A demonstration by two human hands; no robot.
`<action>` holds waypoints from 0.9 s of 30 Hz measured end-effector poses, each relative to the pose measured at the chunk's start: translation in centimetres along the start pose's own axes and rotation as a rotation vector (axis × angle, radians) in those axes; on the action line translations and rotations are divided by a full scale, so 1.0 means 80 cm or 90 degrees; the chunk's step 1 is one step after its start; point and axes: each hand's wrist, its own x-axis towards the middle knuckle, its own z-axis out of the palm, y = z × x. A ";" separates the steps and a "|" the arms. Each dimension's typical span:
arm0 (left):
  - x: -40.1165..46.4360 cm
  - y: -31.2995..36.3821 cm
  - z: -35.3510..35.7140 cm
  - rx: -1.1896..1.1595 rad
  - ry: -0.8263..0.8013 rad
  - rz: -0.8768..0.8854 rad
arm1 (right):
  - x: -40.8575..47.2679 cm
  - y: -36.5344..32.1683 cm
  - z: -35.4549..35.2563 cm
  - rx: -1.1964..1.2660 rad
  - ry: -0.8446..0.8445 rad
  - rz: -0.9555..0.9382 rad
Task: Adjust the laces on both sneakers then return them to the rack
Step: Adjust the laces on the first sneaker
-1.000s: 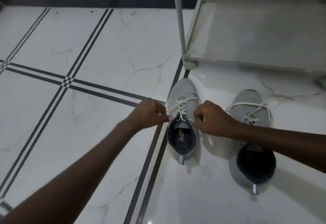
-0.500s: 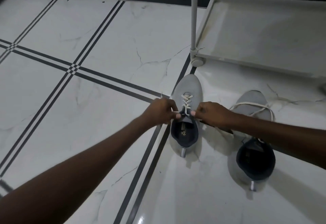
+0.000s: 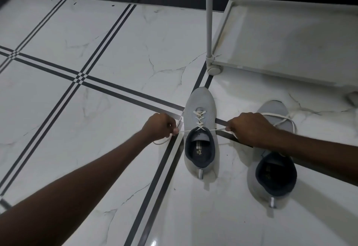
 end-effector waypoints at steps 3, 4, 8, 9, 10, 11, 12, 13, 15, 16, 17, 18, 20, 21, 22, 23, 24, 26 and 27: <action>0.005 -0.008 -0.015 0.086 -0.062 0.016 | 0.010 0.016 -0.014 0.132 -0.060 0.034; 0.006 -0.011 -0.018 0.168 -0.033 0.023 | 0.014 0.019 -0.022 0.180 -0.083 0.028; 0.013 0.007 -0.024 0.266 0.253 0.057 | 0.025 0.020 -0.069 0.221 -0.139 -0.034; 0.012 0.021 -0.025 0.166 0.292 0.046 | 0.028 0.018 -0.080 0.216 -0.147 -0.045; 0.012 0.036 -0.026 0.031 0.295 0.031 | 0.030 0.016 -0.090 0.210 -0.148 -0.053; 0.013 0.052 -0.027 -0.128 0.253 0.022 | 0.033 0.013 -0.097 0.202 -0.141 -0.055; 0.013 0.068 -0.029 -0.292 0.181 0.022 | 0.036 0.011 -0.104 0.188 -0.126 -0.054; 0.011 0.084 -0.030 -0.439 0.097 0.021 | 0.039 0.010 -0.110 0.172 -0.109 -0.051; 0.007 0.107 -0.032 -0.628 -0.059 0.015 | 0.046 0.009 -0.122 0.160 -0.066 -0.044; 0.005 0.114 -0.031 -0.656 -0.114 0.022 | 0.050 0.009 -0.125 0.173 -0.039 -0.040; 0.005 0.118 -0.030 -0.646 -0.144 0.038 | 0.054 0.009 -0.127 0.202 -0.001 -0.033; 0.004 0.121 -0.027 -0.619 -0.153 0.056 | 0.058 0.009 -0.125 0.235 0.057 -0.023; 0.003 0.120 -0.026 -0.584 -0.133 0.078 | 0.064 0.009 -0.110 0.250 0.221 0.016; 0.003 0.119 -0.026 -0.590 -0.115 0.078 | 0.065 0.009 -0.097 0.254 0.288 0.050; 0.003 0.116 -0.028 -0.608 -0.103 0.075 | 0.065 0.008 -0.086 0.285 0.334 0.089; 0.003 0.113 -0.031 -0.632 -0.098 0.073 | 0.063 0.006 -0.075 0.343 0.344 0.130; 0.003 0.111 -0.034 -0.650 -0.098 0.069 | 0.060 0.003 -0.066 0.414 0.311 0.153; 0.000 0.107 -0.042 -0.666 -0.102 0.064 | 0.055 -0.006 -0.049 0.547 0.138 0.133; -0.001 0.105 -0.047 -0.669 -0.106 0.065 | 0.053 -0.012 -0.044 0.613 0.053 0.113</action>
